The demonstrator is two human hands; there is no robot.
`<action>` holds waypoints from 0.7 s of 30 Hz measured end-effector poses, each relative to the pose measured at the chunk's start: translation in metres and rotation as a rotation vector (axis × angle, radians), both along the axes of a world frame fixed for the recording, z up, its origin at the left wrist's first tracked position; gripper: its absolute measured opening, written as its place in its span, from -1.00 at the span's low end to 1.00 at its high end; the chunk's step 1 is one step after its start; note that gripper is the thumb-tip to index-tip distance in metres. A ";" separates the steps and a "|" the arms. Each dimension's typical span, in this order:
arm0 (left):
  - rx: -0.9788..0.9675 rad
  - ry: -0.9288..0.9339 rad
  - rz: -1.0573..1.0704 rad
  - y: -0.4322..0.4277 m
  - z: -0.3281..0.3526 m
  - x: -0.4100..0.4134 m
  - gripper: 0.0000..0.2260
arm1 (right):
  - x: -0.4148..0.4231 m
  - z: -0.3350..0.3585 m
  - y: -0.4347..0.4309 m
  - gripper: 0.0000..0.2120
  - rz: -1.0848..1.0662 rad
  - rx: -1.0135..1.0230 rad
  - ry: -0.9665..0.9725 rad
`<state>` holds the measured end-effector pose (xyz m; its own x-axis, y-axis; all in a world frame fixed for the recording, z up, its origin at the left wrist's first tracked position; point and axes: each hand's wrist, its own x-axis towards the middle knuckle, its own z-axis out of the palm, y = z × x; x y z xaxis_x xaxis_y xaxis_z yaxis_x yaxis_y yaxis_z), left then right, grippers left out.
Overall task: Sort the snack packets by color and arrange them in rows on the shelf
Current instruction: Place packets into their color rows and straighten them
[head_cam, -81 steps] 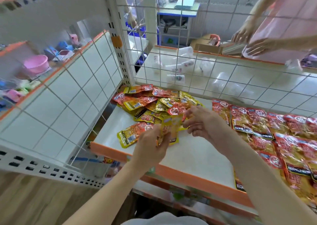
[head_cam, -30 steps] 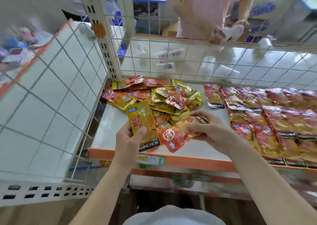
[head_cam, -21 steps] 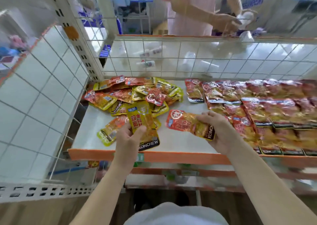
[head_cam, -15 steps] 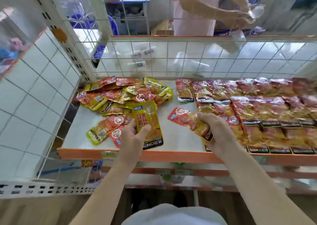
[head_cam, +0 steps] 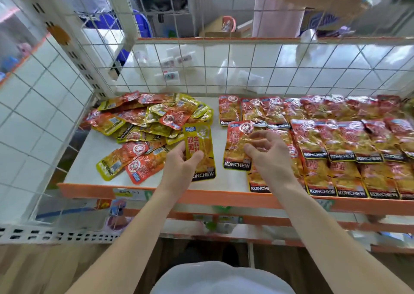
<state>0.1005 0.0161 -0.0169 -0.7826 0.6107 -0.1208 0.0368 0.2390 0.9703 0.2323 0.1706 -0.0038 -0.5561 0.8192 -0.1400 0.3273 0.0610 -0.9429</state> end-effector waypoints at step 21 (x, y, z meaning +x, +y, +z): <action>0.045 0.072 -0.102 0.004 -0.018 -0.011 -0.91 | -0.038 -0.041 0.000 -0.58 0.393 0.943 -0.488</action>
<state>0.0894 0.0201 -0.0354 -0.7221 0.6908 -0.0373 0.1287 0.1872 0.9739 0.1942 0.1706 -0.0452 -0.8534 0.4932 0.1689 0.4489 0.8599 -0.2429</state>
